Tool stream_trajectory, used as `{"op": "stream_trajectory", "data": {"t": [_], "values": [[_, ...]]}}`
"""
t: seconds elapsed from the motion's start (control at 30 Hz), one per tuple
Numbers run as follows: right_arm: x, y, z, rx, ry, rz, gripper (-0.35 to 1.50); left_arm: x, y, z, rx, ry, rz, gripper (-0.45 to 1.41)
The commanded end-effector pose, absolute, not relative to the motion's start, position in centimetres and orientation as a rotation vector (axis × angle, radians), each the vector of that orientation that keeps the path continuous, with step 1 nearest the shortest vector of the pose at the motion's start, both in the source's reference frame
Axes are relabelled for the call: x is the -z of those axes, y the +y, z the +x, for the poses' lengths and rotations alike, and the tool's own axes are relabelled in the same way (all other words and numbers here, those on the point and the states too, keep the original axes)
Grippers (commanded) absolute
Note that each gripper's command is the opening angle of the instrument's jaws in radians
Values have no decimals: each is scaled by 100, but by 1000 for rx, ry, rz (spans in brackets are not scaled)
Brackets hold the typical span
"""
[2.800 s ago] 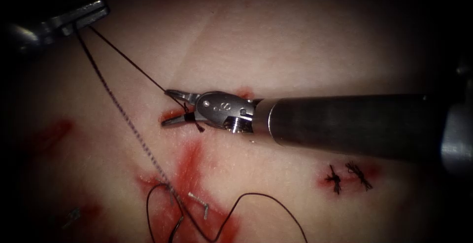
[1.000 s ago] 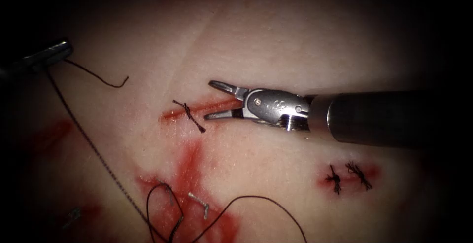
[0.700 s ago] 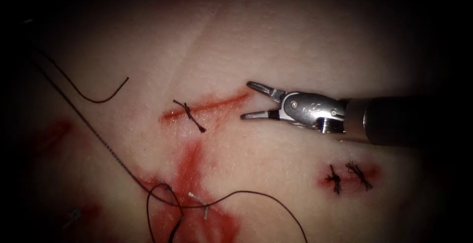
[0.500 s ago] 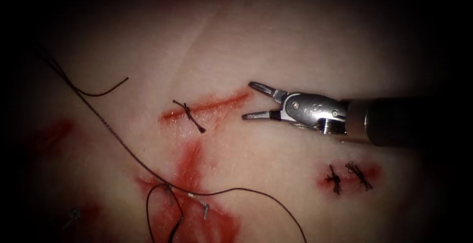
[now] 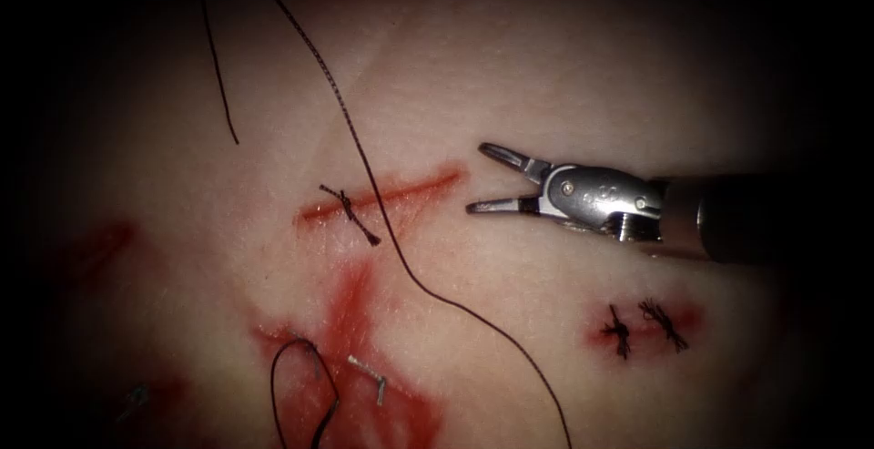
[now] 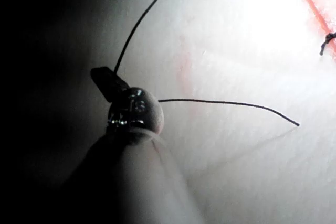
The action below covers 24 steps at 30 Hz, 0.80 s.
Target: Wound Closure
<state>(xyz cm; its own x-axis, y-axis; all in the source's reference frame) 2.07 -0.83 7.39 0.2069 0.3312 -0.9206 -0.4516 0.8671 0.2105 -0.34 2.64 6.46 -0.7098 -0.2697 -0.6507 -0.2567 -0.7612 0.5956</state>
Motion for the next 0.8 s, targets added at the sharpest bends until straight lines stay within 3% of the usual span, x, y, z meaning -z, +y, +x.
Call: {"op": "stream_trajectory", "data": {"t": [0.03,0.13,0.37,0.5,0.8], "values": [[-739,-77,196,-555,1243,-139,79,-657,275,-46,2684,-1080,1183,-45],[-714,-45,146,-597,1236,-201,79,-694,293,-88,2680,-1068,1118,-45],[-683,-22,93,-636,1225,-274,79,-758,289,-155,2665,-1034,1060,-45],[-671,-16,81,-643,1196,-294,86,-811,280,-201,2658,-991,1039,-45],[-669,-20,93,-638,1211,-293,91,-885,261,-312,2605,-915,1089,-45]]}}
